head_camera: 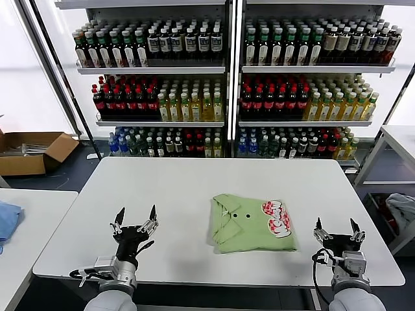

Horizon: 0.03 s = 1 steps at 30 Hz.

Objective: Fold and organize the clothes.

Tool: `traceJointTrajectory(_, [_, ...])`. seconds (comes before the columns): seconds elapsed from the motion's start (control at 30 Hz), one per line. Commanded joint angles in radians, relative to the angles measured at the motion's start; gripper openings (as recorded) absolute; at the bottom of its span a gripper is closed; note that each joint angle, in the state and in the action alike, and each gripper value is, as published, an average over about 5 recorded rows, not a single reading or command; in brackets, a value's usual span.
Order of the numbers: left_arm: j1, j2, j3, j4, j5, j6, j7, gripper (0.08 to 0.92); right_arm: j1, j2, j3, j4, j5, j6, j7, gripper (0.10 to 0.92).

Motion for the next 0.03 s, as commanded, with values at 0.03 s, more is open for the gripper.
traceJointTrajectory(0.03, [0.000,0.000,0.007,0.003,0.008,0.005,0.007,0.823,-0.012,0.004,0.006,0.000,0.001,0.001,-0.002,0.823])
